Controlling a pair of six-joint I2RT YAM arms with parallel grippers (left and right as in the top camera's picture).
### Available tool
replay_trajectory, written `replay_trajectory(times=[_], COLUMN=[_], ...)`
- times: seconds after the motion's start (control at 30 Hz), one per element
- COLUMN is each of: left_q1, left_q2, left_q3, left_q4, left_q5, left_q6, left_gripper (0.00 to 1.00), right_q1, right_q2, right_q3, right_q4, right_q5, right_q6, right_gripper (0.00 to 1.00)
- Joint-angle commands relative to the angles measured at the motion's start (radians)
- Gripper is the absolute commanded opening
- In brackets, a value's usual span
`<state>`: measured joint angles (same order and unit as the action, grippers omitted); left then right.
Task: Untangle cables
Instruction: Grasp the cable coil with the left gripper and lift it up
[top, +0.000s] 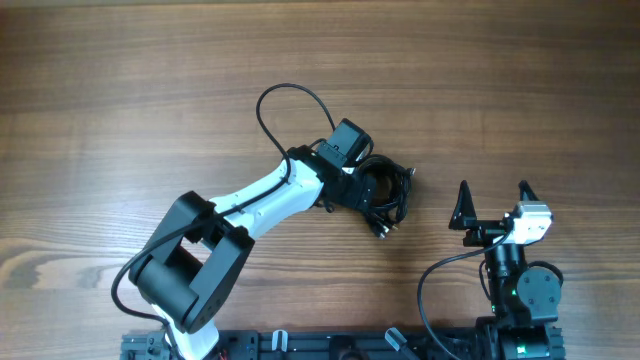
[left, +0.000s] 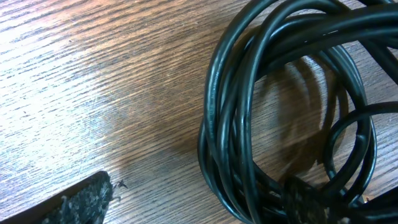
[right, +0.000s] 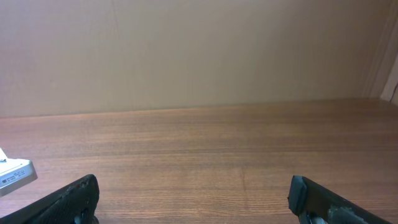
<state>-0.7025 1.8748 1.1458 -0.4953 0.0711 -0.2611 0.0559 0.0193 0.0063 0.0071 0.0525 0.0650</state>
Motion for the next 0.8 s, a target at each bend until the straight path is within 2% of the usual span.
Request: replay_trajectory(times=[0.0, 0.13, 0.33, 0.7, 0.77], left_q1=[-0.003, -0.003, -0.003, -0.003, -0.003], left_q2=[0.021, 0.034, 0.035, 0.035, 0.035], left_q3=[0.018, 0.018, 0.018, 0.018, 0.018], left_q4=[0.002, -0.003, -0.002, 0.000, -0.001], left_q5=[-0.017, -0.017, -0.017, -0.018, -0.018], left_q6=[-0.009, -0.009, -0.009, -0.009, -0.009], left_gripper=[0.85, 0.77, 0.53, 0.26, 0.15], right_q1=[-0.004, -0.004, -0.004, -0.004, -0.004], right_q2=[-0.008, -0.008, -0.008, -0.008, -0.008], right_q3=[-0.001, -0.001, -0.001, -0.001, -0.001], right_q4=[0.003, 0.003, 0.003, 0.003, 0.003], right_q5=[-0.008, -0.008, -0.008, -0.008, -0.008], right_q6=[-0.012, -0.012, -0.012, -0.012, -0.012], right_gripper=[1.00, 1.00, 1.00, 1.00, 1.00])
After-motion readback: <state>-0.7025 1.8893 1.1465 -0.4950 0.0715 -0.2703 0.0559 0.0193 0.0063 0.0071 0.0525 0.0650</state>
